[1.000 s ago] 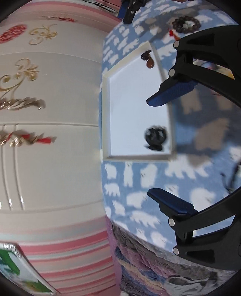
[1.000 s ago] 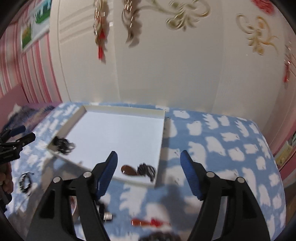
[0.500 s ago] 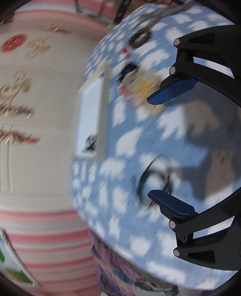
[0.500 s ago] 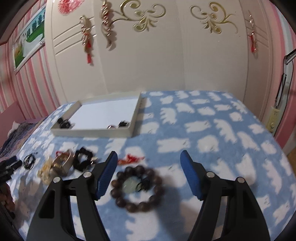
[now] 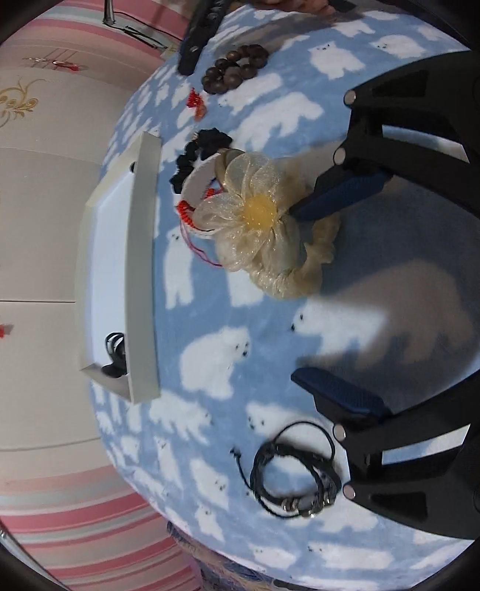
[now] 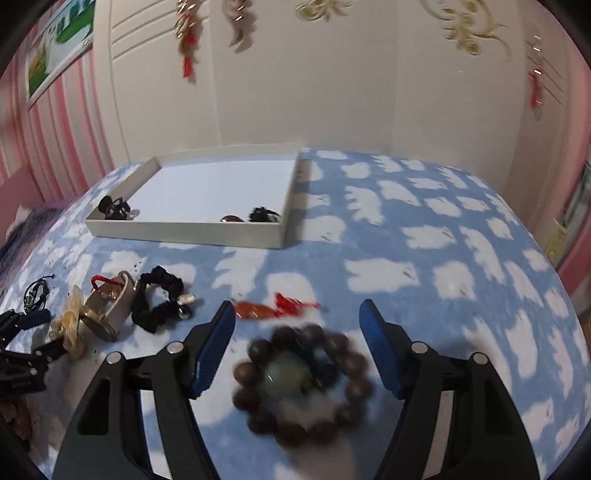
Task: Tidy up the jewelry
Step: 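Grasp the cream scrunchie with the left gripper while the right grasps the amber pendant, then carry the scrunchie and the amber pendant into the white tray with both grippers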
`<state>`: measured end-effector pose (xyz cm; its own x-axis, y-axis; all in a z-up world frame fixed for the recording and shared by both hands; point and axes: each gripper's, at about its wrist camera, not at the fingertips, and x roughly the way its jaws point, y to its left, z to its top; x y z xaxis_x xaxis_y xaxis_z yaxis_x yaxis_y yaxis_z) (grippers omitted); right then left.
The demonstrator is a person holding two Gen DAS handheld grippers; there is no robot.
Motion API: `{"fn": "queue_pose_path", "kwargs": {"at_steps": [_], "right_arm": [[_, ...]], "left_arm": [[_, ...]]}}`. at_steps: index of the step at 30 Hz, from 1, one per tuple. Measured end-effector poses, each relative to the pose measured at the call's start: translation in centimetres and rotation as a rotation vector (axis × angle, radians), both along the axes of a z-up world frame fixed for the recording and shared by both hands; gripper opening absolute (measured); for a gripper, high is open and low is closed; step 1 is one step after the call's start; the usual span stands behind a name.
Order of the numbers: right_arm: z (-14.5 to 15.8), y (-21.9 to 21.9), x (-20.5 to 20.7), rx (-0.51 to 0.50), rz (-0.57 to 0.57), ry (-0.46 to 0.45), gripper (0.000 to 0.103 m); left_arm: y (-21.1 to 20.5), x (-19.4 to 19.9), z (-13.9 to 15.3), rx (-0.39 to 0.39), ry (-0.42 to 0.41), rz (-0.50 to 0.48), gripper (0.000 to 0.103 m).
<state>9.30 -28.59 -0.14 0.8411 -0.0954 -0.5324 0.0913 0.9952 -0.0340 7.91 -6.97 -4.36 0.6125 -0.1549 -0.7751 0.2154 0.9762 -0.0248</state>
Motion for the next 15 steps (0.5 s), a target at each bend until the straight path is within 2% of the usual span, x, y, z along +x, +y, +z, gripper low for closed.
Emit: {"fn": "queue_pose_path", "kwargs": {"at_steps": [2,3,5,6,7,8,9,10,11,12,15], "right_arm": [[-0.4,0.3,1.7,-0.024,-0.002,0.041,0.068],[-0.7,0.4,2.6,-0.027,0.002,0.068,0.063],[-1.4,0.3,3.9,-0.047,-0.015,0.114,0.051],[-1.8,0.1,4.6,-0.041,-0.016,0.147,0.038],[-2.1,-0.1,5.0,-0.032,-0.016,0.173,0.031],[-2.5,-0.1,5.4,-0.033,-0.015,0.202,0.025],[-2.5,0.0,5.5,-0.038,-0.005,0.204,0.022],[-2.5,0.1,5.6,-0.033,0.009,0.207,0.019],[-2.6,0.2,5.6,-0.035,0.021,0.206,0.011],[-2.6,0.3,5.5,-0.041,0.027,0.204,0.008],[-1.8,0.1,4.6,-0.006,0.045,0.157,0.006]], "left_arm": [[0.2,0.4,-0.2,-0.01,0.019,0.001,0.078],[0.1,0.4,-0.3,-0.008,0.019,-0.001,0.077],[0.1,0.3,-0.3,0.008,0.01,-0.006,0.065],[0.1,0.3,-0.2,0.012,0.005,-0.008,0.058],[0.1,0.3,-0.2,0.014,0.002,-0.006,0.047],[0.4,0.3,-0.1,0.013,-0.003,-0.002,0.04],[0.8,0.2,0.0,0.009,-0.006,0.003,0.026],[1.1,0.3,0.0,0.003,-0.006,0.008,0.016],[1.8,0.4,0.1,-0.017,-0.003,0.015,0.013],[2.3,0.4,0.2,-0.034,0.0,0.016,0.01],[3.3,0.4,0.4,-0.079,0.001,0.018,0.007]]}}
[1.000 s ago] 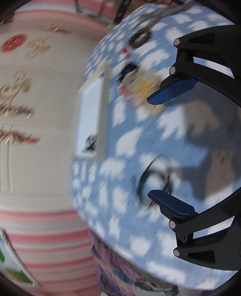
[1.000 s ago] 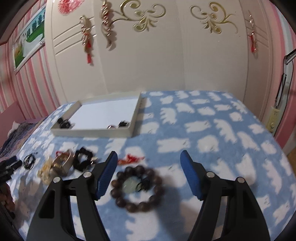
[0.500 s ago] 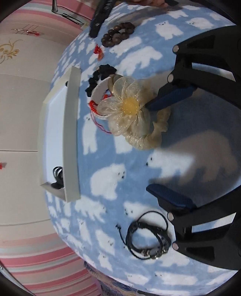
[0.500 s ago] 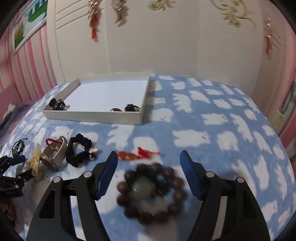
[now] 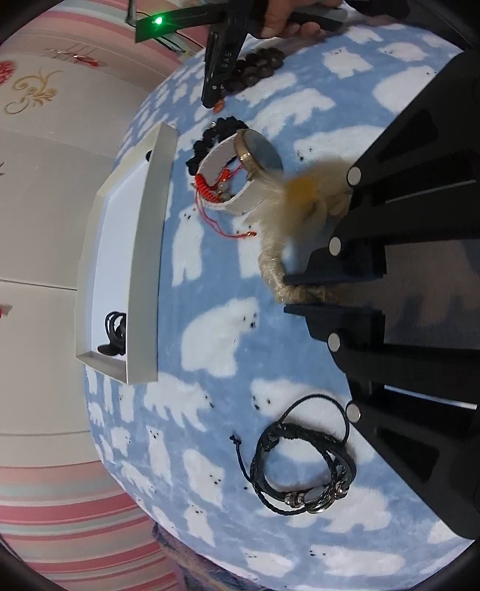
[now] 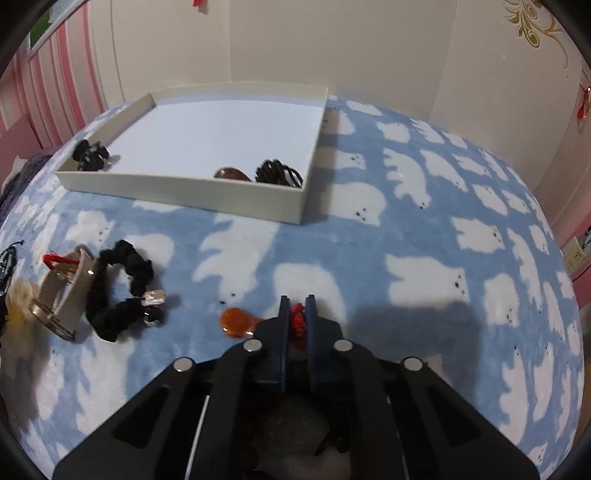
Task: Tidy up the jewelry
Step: 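Carry the scrunchie and the amber pendant into the white tray with both grippers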
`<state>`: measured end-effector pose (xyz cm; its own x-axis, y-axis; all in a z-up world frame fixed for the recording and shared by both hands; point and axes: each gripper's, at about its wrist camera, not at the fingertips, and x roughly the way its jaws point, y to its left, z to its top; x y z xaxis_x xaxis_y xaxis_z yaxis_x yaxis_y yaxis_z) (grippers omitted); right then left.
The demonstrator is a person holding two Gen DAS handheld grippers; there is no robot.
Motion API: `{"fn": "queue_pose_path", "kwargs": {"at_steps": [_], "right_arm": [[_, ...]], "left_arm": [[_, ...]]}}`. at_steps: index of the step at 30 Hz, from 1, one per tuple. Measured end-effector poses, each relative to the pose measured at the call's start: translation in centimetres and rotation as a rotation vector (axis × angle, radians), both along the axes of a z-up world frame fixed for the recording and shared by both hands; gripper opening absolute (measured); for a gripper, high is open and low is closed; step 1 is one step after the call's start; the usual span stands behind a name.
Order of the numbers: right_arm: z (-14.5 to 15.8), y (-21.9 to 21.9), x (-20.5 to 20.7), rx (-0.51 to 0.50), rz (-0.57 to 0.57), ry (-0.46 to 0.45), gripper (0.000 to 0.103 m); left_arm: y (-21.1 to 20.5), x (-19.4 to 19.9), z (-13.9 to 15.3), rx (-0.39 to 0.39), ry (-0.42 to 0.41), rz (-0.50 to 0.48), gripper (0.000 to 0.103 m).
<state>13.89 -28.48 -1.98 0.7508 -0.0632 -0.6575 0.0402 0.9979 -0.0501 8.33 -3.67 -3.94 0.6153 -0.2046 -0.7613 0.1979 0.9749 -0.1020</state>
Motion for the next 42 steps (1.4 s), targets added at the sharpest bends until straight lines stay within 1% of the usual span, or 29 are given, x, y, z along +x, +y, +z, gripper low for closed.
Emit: {"fn": "queue_pose_path", "kwargs": {"at_steps": [4,9,11,14,16,17,19,23,26,29,36,37,39,42], "right_arm": [[2.1,-0.1,-2.0,0.063,0.013,-0.092,0.006],[5.3,0.2,-3.7,0.121,0.057,-0.187,0.006],[7.1,0.7,-4.3,0.134,0.071,-0.24,0.006],[8.7,1.5,-4.6,0.13,0.078,-0.307,0.006],[9.8,2.3,-5.0,0.072,0.04,-0.383,0.007],[10.2,2.7,-4.9,0.048,0.027,-0.413,0.007],[11.0,3.2,-4.2,0.073,0.02,-0.465,0.007],[11.9,4.3,-2.3,0.105,0.036,-0.511,0.007],[12.1,5.2,-1.0,0.086,0.051,-0.511,0.007],[11.8,6.0,0.7,0.053,0.068,-0.488,0.006],[9.7,6.6,3.6,0.06,0.1,-0.443,0.006],[9.3,6.8,4.0,0.046,0.098,-0.437,0.006],[8.6,6.4,4.5,0.077,0.105,-0.418,0.006],[7.7,6.0,5.6,0.092,0.098,-0.39,0.006]], "left_arm": [[0.8,-0.4,1.1,-0.014,-0.036,0.013,0.006],[1.6,0.1,4.1,-0.019,-0.102,0.026,0.006],[1.8,0.5,5.4,-0.016,-0.136,0.031,0.006],[1.9,1.5,7.2,-0.012,-0.185,0.039,0.006],[1.6,2.3,8.2,-0.024,-0.23,0.04,0.006],[1.3,2.9,8.8,-0.006,-0.266,0.058,0.006],[0.8,3.8,9.4,-0.005,-0.31,0.061,0.006],[-1.0,7.1,9.7,0.035,-0.365,0.09,0.006],[-2.2,8.7,9.5,0.064,-0.385,0.102,0.006],[-3.0,10.3,9.4,0.069,-0.404,0.111,0.006],[-3.1,12.5,8.6,0.041,-0.414,0.126,0.006],[-3.1,12.8,8.4,0.039,-0.412,0.13,0.006],[-3.0,13.3,7.7,0.013,-0.392,0.128,0.006],[-3.3,13.9,6.7,0.011,-0.368,0.118,0.006]]}}
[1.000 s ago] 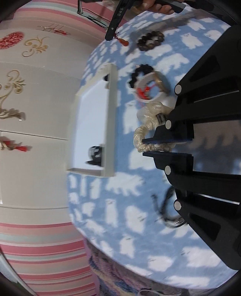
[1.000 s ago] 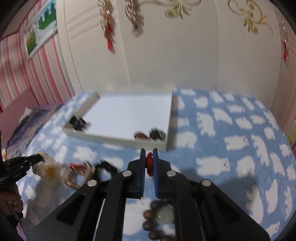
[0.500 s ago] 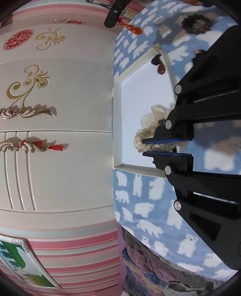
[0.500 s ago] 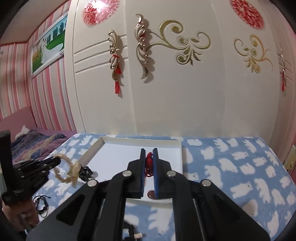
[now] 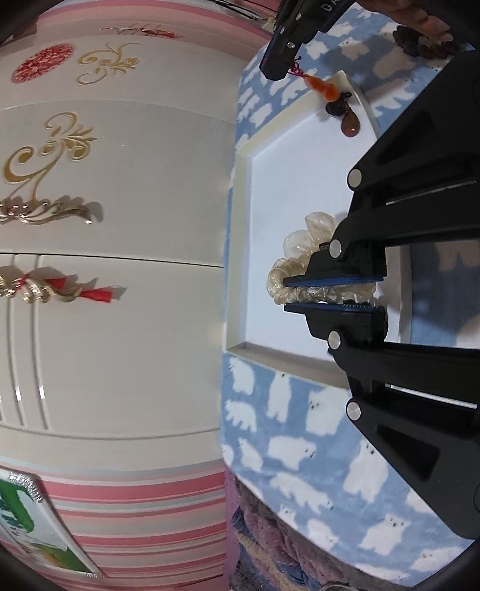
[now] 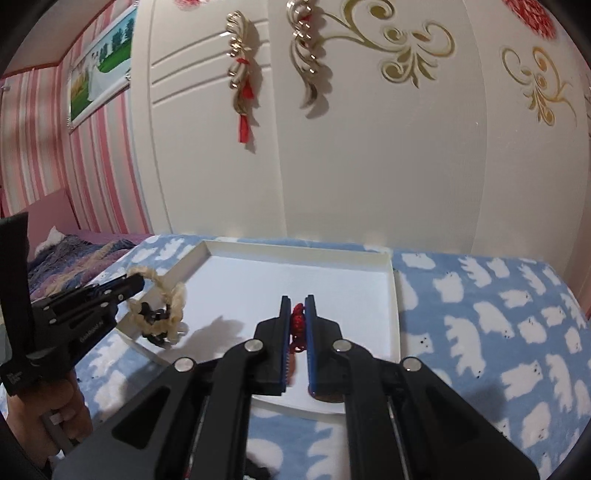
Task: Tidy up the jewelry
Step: 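Carry the scrunchie and the amber pendant into the white tray with both grippers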
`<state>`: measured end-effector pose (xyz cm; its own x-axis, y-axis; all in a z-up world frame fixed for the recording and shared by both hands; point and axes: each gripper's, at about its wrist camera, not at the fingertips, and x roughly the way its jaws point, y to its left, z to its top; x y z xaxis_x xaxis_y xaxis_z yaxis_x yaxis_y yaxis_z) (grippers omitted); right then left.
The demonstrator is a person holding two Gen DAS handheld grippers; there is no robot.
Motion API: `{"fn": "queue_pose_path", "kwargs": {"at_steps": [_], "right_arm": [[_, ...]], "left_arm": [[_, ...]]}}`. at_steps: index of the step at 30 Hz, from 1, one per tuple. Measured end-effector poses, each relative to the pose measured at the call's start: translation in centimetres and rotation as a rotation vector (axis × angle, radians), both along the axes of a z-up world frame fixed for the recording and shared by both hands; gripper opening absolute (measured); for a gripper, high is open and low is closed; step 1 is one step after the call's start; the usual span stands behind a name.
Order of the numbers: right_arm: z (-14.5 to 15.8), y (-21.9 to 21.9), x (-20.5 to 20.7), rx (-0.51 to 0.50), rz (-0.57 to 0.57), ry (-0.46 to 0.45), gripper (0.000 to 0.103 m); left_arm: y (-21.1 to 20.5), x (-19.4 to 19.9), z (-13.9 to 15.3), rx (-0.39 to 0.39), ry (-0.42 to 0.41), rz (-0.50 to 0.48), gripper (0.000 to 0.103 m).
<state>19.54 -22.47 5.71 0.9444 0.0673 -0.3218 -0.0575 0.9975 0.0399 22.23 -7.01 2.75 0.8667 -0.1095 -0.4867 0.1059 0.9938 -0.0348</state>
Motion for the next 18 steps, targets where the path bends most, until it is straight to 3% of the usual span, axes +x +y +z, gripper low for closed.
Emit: {"fn": "queue_pose_path", "kwargs": {"at_steps": [9,18], "right_arm": [[-1.9,0.5,1.9,0.006,0.03,0.066,0.006],[-3.6,0.7,3.6,0.007,0.03,0.154,0.006]], "left_arm": [[-1.4,0.5,-1.7,0.015,0.027,-0.036,0.006],[-0.6,1.4,-3.2,-0.017,0.095,-0.041,0.007]]}}
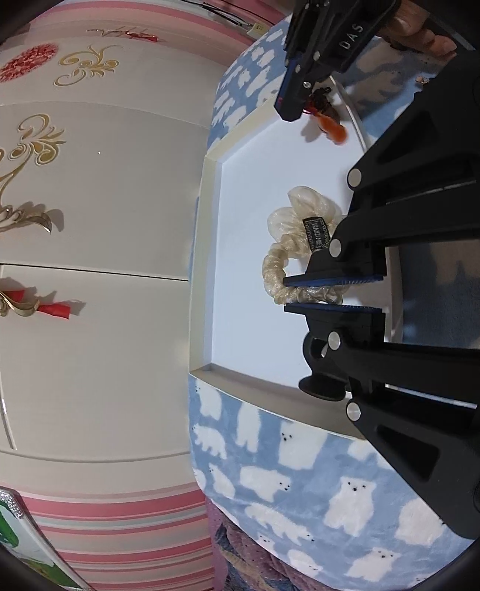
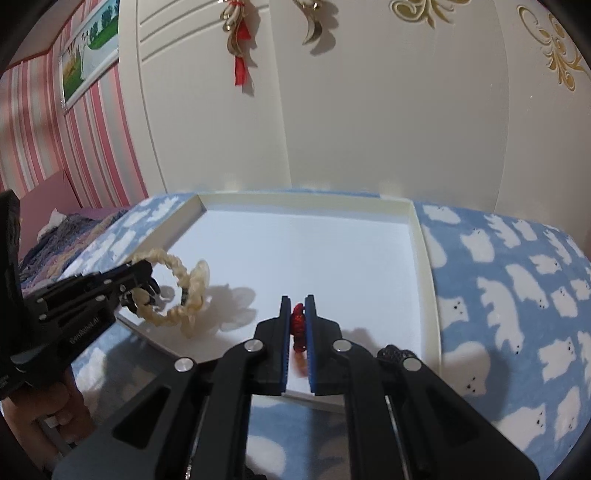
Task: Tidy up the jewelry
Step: 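Carry the scrunchie and the amber pendant into the white tray with both grippers, then open the left gripper on the scrunchie while the right releases the amber pendant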
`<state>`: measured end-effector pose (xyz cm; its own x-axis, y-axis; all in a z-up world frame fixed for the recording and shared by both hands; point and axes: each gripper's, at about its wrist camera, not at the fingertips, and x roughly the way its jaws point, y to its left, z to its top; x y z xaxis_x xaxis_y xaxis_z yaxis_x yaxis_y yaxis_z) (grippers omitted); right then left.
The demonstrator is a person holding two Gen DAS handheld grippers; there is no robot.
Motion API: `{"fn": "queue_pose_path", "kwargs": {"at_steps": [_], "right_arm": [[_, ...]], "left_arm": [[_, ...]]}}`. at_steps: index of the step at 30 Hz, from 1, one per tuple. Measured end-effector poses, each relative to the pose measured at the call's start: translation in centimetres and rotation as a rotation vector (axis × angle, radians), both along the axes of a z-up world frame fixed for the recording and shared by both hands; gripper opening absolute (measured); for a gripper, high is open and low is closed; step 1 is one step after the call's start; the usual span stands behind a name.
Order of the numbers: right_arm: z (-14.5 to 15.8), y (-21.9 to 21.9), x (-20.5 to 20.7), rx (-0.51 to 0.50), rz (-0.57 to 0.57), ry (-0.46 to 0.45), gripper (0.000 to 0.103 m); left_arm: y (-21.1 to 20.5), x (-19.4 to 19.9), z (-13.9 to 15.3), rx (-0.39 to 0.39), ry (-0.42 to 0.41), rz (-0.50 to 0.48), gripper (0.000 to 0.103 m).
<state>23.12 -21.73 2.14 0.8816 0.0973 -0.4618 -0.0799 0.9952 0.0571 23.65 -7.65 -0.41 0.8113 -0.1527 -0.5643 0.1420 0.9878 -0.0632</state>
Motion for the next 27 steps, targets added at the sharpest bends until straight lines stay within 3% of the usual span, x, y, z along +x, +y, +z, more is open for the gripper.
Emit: {"fn": "queue_pose_path", "kwargs": {"at_steps": [11,23,25,26,27], "right_arm": [[-1.4,-0.7,1.0,-0.038,-0.061,0.078,0.007],[-2.1,-0.5,1.3,-0.079,-0.103,0.091,0.01],[-2.0,-0.5,1.3,-0.086,-0.111,0.086,0.019],[-2.0,-0.4,1.2,-0.088,-0.11,0.084,0.035],[-2.0,-0.3,1.1,-0.091,-0.107,0.079,0.044]], "left_arm": [[0.0,0.6,-1.1,0.036,0.067,0.031,0.008],[-0.3,0.0,-1.5,0.035,0.094,0.037,0.014],[-0.6,-0.3,-1.6,0.042,0.096,0.029,0.019],[-0.6,-0.4,-1.6,0.045,0.097,0.025,0.021],[-0.7,-0.5,-1.6,0.046,0.098,0.019,0.028]]}}
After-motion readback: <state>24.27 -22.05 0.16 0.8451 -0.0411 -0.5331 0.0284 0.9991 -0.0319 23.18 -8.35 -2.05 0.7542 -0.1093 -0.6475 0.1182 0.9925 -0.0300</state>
